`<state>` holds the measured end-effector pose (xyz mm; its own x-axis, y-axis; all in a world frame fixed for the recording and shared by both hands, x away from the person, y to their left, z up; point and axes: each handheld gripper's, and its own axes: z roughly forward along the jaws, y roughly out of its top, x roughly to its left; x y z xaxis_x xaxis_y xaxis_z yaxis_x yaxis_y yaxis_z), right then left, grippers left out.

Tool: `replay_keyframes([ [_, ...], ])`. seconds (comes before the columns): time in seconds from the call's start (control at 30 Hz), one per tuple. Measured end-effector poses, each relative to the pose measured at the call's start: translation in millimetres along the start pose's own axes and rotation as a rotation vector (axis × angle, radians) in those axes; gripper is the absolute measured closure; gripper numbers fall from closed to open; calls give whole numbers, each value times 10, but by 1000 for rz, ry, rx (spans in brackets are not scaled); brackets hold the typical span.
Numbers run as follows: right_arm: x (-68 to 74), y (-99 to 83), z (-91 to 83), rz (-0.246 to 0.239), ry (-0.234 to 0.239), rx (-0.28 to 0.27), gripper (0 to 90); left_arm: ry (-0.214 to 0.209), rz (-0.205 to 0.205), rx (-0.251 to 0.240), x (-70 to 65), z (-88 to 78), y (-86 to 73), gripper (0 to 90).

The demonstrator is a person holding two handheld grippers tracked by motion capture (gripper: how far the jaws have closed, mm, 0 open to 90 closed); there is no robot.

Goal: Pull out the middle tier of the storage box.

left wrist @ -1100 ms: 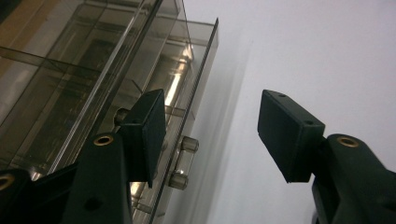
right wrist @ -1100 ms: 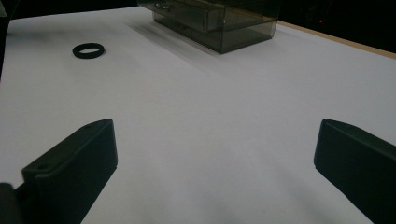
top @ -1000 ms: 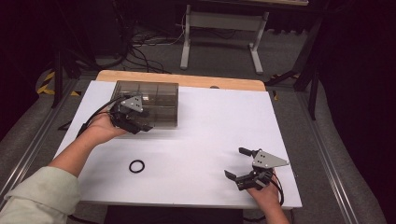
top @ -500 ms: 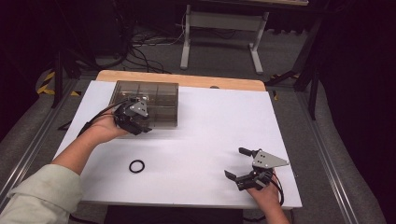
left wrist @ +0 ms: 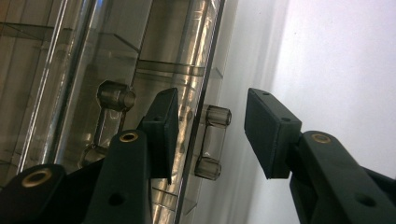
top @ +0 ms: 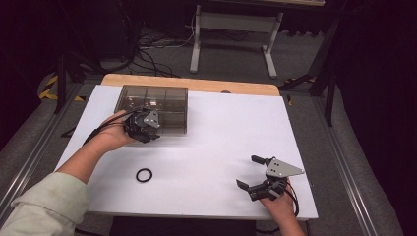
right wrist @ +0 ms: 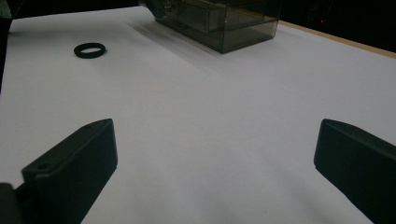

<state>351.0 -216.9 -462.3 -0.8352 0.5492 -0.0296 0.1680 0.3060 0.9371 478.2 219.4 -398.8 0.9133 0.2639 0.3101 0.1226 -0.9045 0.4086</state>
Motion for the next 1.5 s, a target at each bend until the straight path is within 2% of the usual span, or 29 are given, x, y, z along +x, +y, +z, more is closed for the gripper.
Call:
replay_keyframes([
  [0.23, 0, 0, 0, 0, 0, 0, 0, 41, 36, 49, -34, 26, 13, 672],
  [0.4, 0, 0, 0, 0, 0, 0, 0, 46, 49, 62, -45, 16, 30, 683],
  [0.77, -2, -1, 0, 1, 1, -1, 0, 24, 63, 69, -89, -28, 43, 692],
  [1.5, -1, -1, -1, 3, 1, 0, 0, -55, 82, 85, -205, -145, 46, 703],
])
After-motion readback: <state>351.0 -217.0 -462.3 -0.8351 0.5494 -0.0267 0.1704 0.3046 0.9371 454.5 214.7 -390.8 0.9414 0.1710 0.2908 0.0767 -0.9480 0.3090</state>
